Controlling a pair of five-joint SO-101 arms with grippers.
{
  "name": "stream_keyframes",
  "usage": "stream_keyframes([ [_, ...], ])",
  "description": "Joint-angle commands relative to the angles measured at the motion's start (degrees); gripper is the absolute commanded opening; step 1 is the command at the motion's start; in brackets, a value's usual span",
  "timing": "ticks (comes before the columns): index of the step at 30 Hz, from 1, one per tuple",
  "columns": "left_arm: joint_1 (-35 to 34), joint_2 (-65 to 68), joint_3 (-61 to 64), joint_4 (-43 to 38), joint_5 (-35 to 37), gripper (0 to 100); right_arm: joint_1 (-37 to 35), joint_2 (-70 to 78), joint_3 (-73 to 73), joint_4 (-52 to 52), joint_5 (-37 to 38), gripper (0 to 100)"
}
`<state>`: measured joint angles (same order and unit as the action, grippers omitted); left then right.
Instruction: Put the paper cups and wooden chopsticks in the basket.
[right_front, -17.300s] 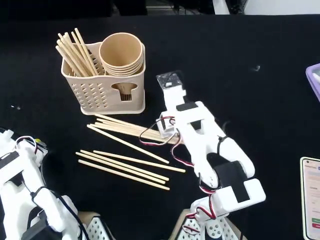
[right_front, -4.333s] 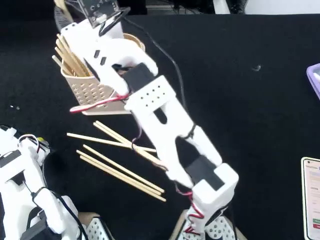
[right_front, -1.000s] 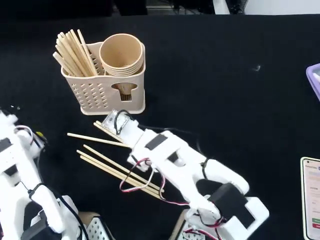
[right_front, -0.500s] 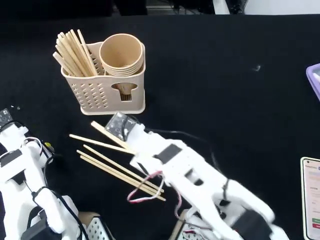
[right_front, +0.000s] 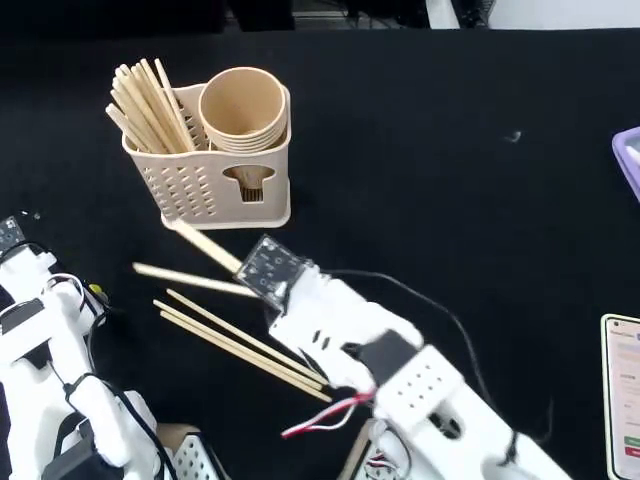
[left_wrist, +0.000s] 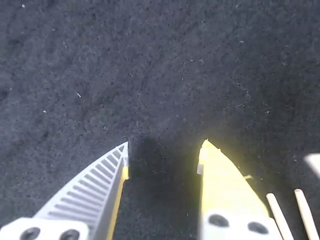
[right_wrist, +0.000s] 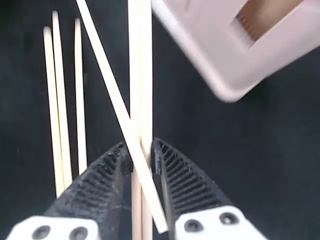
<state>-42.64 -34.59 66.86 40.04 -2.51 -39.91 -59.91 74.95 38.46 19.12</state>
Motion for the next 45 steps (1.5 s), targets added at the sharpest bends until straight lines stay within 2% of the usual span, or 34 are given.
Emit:
stream_keyframes([
  [1,0.7,-0.8,-0.4,-0.7,-0.3,22,-0.4,-12.1,-0.5,-1.9,0.2,1.1],
  [6,0.7,-0.8,-0.4,-0.7,-0.3,22,-0.4,-20.5,0.5,-5.9,0.2,1.1],
  [12,0.7,-0.8,-0.4,-0.7,-0.3,22,-0.4,-22.2,0.8,-9.8,-0.1,1.1],
  [16,0.7,-0.8,-0.4,-0.7,-0.3,22,-0.4,-22.1,2.7,-15.0,-6.2,1.1],
  [21,0.7,-0.8,-0.4,-0.7,-0.3,22,-0.4,-22.0,10.6,-15.5,-6.5,1.1],
  [26,0.7,-0.8,-0.4,-0.7,-0.3,22,-0.2,-22.0,16.7,-5.6,4.6,1.1],
  [31,0.7,-0.8,-0.4,-0.7,-0.3,22,2.6,-22.0,13.1,11.6,5.4,1.1],
  [34,0.7,-0.8,-0.5,-0.7,-0.3,22,3.5,-22.0,12.0,17.5,6.4,1.1],
  [37,0.7,-0.8,-0.5,-0.7,-0.3,22,4.1,-22.0,12.5,20.2,9.3,1.1],
  [41,0.7,-0.8,-0.5,-0.7,-0.3,22,9.6,-22.0,12.7,20.2,10.4,1.1],
  [45,0.7,-0.8,-0.5,-0.7,-0.3,22,15.7,-21.9,14.5,20.5,16.5,1.1],
])
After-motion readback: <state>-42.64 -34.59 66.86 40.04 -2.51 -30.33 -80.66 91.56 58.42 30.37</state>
